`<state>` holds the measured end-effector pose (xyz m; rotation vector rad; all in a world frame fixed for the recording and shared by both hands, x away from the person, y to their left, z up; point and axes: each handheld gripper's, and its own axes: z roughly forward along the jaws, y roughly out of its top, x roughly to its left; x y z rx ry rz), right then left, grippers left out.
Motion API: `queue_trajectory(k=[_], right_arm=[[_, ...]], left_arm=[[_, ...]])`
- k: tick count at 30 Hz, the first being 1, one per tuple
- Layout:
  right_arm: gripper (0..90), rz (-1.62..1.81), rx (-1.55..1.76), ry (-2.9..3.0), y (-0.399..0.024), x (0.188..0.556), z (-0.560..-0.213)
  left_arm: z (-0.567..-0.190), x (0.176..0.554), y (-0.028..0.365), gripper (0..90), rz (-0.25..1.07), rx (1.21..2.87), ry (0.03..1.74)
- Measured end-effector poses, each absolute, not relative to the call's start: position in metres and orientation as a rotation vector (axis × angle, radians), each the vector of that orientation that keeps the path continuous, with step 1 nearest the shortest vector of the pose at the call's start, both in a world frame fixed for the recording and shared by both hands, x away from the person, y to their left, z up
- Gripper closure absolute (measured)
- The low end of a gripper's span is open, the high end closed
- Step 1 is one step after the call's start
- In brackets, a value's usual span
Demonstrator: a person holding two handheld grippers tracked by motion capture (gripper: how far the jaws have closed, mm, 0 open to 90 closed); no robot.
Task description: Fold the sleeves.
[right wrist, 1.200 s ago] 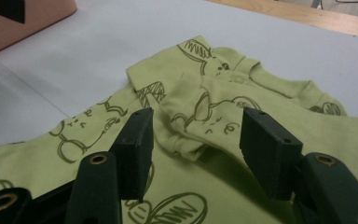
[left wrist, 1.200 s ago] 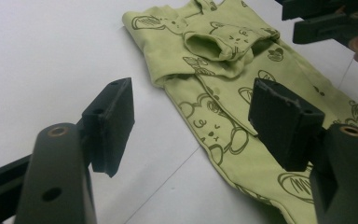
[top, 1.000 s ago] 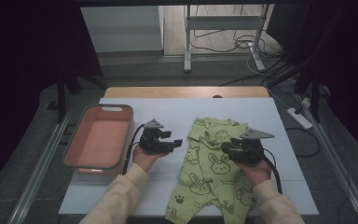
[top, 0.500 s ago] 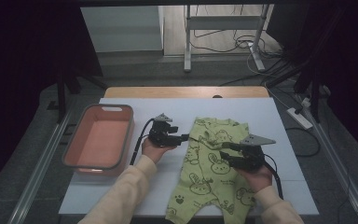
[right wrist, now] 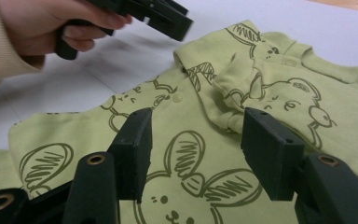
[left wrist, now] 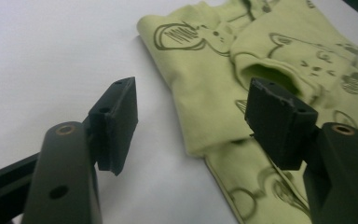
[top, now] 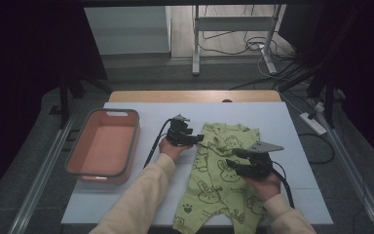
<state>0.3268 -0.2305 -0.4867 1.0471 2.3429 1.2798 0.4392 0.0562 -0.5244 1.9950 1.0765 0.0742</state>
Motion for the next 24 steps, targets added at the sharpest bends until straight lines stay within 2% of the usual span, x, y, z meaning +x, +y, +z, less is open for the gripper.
queue_trajectory(k=[16, 22, 24], right_arm=[[43.5, 1.279, 0.996, 2.397, -0.213, 0.325, -0.490], [43.5, 1.281, 0.994, 2.396, -0.211, 0.324, -0.490], [43.5, 1.282, 0.990, 2.400, -0.210, 0.324, -0.489]], left_arm=[[-0.539, 0.456, 0.044, 42.5, 0.038, 2.045, 1.092], [-0.539, 0.453, 0.040, 52.4, 0.010, 2.073, 1.072], [-0.540, 0.453, 0.041, 62.3, -0.026, 2.073, 1.068]])
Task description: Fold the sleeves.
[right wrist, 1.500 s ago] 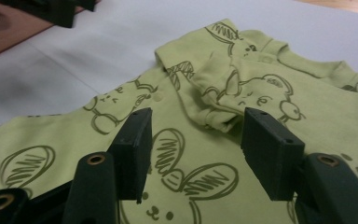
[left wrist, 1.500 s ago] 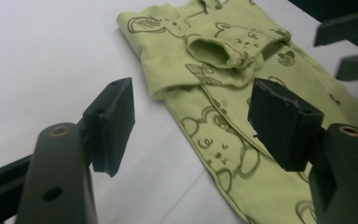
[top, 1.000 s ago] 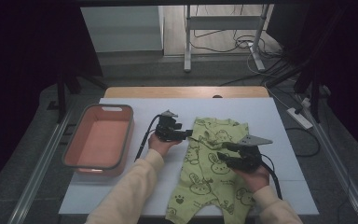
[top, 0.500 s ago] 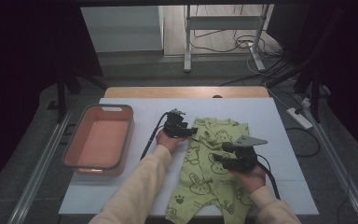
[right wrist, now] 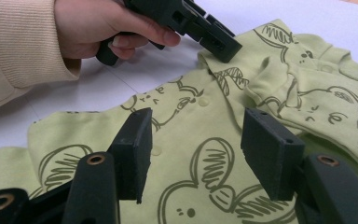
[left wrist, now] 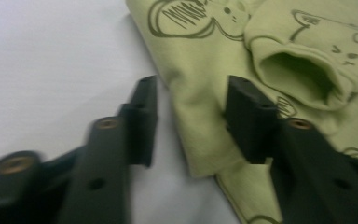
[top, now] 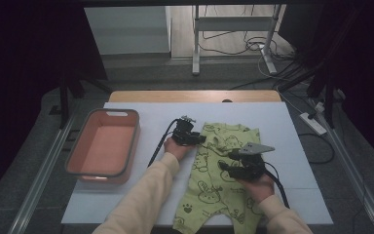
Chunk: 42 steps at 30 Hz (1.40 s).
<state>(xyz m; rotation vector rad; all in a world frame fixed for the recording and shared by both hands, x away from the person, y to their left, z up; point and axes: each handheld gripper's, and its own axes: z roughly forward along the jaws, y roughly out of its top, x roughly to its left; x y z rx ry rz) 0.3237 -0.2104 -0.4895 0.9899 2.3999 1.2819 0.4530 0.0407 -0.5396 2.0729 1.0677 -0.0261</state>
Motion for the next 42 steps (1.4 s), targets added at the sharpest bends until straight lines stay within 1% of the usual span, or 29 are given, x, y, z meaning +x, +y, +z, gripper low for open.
queue_trajectory(k=[5, 7, 13, 19, 26, 31, 39, 42], right_arm=[[43.5, 1.290, 0.973, 2.418, -0.204, 0.321, -0.489], [43.5, 1.293, 0.958, 2.432, -0.198, 0.319, -0.489], [43.4, 1.280, 0.907, 2.499, -0.173, 0.311, -0.490], [42.7, 1.211, 0.827, 2.599, -0.137, 0.305, -0.501], [41.3, 1.141, 0.781, 2.688, -0.111, 0.302, -0.514], [41.8, 1.071, 0.770, 2.743, -0.106, 0.299, -0.524], [39.1, 1.081, 0.775, 2.784, -0.105, 0.295, -0.523], [39.4, 1.075, 0.770, 2.783, -0.104, 0.294, -0.524]], left_arm=[[-0.541, 0.453, 0.043, 83.1, -0.066, 2.066, 1.059], [-0.540, 0.452, 0.042, 85.6, -0.047, 2.079, 1.047], [-0.539, 0.452, 0.042, 86.9, -0.041, 2.077, 1.040], [-0.538, 0.450, 0.041, 87.1, -0.020, 2.076, 1.038], [-0.536, 0.449, 0.042, 87.2, -0.013, 2.060, 1.035], [-0.534, 0.449, 0.043, 87.3, -0.006, 2.056, 1.032], [-0.535, 0.448, 0.043, 87.2, -0.002, 2.050, 1.040], [-0.535, 0.448, 0.043, 87.3, 0.001, 2.046, 1.042]])
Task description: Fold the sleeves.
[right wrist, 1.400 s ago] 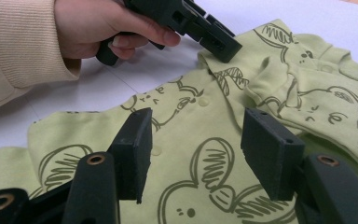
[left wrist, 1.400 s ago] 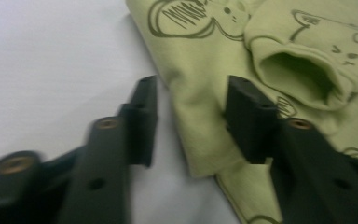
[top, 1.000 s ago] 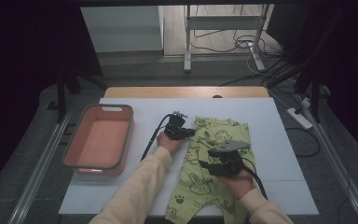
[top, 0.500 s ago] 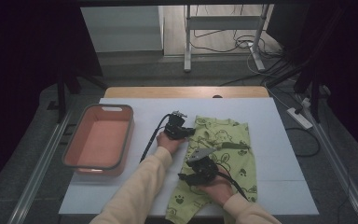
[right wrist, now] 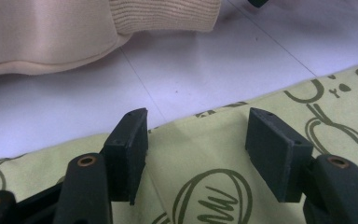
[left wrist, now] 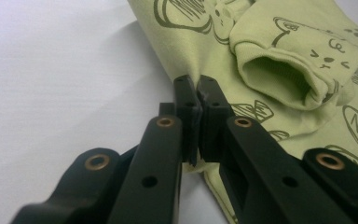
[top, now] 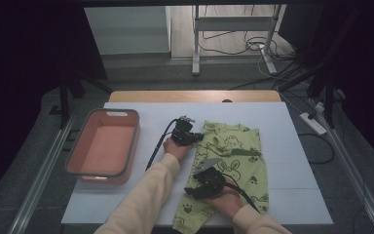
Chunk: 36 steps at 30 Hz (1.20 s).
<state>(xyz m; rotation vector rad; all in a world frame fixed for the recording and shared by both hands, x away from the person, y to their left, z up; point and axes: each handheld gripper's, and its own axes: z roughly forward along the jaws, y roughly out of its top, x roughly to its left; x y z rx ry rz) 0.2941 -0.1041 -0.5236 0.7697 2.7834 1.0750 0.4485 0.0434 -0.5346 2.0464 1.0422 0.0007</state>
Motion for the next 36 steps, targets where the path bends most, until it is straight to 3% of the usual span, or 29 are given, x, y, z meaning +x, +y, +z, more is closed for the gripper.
queue_trajectory(k=[3, 8, 12, 14, 17, 22, 25, 28, 30, 36], right_arm=[[52.1, 1.061, 0.766, 2.775, -0.103, 0.294, -0.524], [82.5, 1.017, 0.751, 2.769, -0.105, 0.295, -0.524], [81.1, 1.025, 0.749, 2.777, -0.106, 0.296, -0.524], [66.4, 1.053, 0.750, 2.783, -0.106, 0.295, -0.523], [53.7, 1.099, 0.754, 2.778, -0.106, 0.293, -0.521], [44.0, 1.096, 0.720, 2.813, -0.102, 0.288, -0.522], [47.5, 1.030, 0.677, 2.800, -0.098, 0.285, -0.525], [70.0, 1.005, 0.704, 2.768, -0.100, 0.286, -0.523], [78.0, 1.006, 0.718, 2.770, -0.102, 0.289, -0.523], [81.3, 1.017, 0.642, 2.783, -0.098, 0.285, -0.523]], left_arm=[[-0.534, 0.448, 0.044, 87.3, 0.003, 2.047, 1.041], [-0.534, 0.447, 0.045, 87.3, 0.001, 2.040, 1.042], [-0.534, 0.446, 0.047, 87.3, 0.001, 2.037, 1.046], [-0.534, 0.446, 0.048, 87.3, 0.002, 2.035, 1.047], [-0.535, 0.447, 0.047, 87.3, 0.002, 2.032, 1.049], [-0.535, 0.447, 0.048, 87.3, -0.001, 2.031, 1.049], [-0.535, 0.447, 0.048, 87.3, 0.001, 2.031, 1.049], [-0.534, 0.447, 0.048, 87.3, 0.002, 2.032, 1.050], [-0.534, 0.446, 0.049, 87.3, 0.002, 2.028, 1.052], [-0.535, 0.443, 0.056, 87.4, 0.004, 2.012, 1.068]])
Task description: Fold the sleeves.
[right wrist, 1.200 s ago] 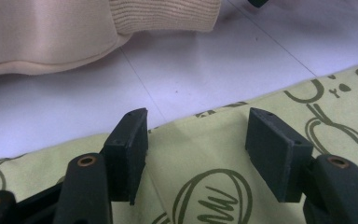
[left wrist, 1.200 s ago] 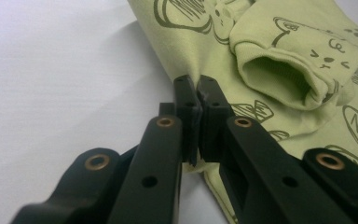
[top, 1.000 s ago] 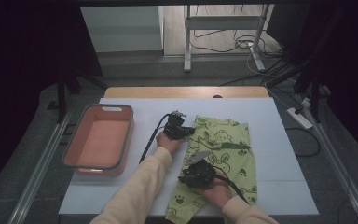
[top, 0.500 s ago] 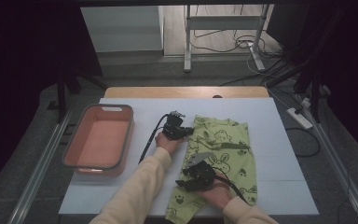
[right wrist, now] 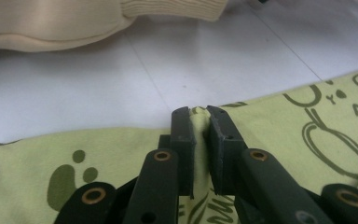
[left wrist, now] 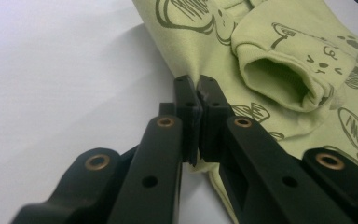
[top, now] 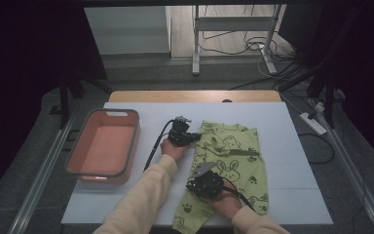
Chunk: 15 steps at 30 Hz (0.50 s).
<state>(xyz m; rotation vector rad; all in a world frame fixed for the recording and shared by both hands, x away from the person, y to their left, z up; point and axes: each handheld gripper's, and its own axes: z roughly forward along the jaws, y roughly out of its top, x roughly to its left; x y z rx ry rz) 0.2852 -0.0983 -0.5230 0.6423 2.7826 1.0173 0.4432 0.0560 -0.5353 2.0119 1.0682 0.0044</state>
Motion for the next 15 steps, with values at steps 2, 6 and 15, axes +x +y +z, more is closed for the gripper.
queue_trajectory(k=[2, 6, 15], right_arm=[[81.2, 1.036, 0.605, 2.785, -0.096, 0.283, -0.521], [81.2, 1.085, 0.557, 2.784, -0.091, 0.277, -0.516], [81.2, 1.135, 0.475, 2.817, -0.077, 0.268, -0.514]], left_arm=[[-0.536, 0.441, 0.061, 87.4, 0.008, 2.003, 1.081], [-0.535, 0.437, 0.069, 87.4, 0.021, 2.001, 1.099], [-0.533, 0.420, 0.094, 87.5, 0.045, 1.983, 1.139]])
